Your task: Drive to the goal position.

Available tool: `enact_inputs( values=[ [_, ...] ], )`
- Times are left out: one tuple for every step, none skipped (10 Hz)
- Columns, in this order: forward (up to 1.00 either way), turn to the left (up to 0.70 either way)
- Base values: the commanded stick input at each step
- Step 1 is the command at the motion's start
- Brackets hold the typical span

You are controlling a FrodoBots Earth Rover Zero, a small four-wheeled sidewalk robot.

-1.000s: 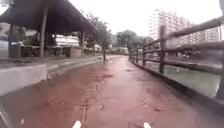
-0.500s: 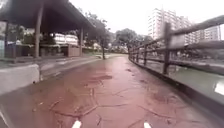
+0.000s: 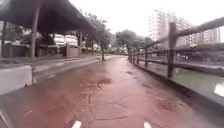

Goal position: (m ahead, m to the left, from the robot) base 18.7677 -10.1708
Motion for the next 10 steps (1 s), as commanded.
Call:
enact_inputs(
  values=[
    [0.50,0.00],
    [0.50,0.00],
    [0.50,0.00],
    [0.50,0.00],
    [0.50,0.00],
    [0.50,0.05],
    [0.50,0.26],
    [0.50,0.45],
    [0.50,0.50],
    [0.50,0.50]
  ],
)
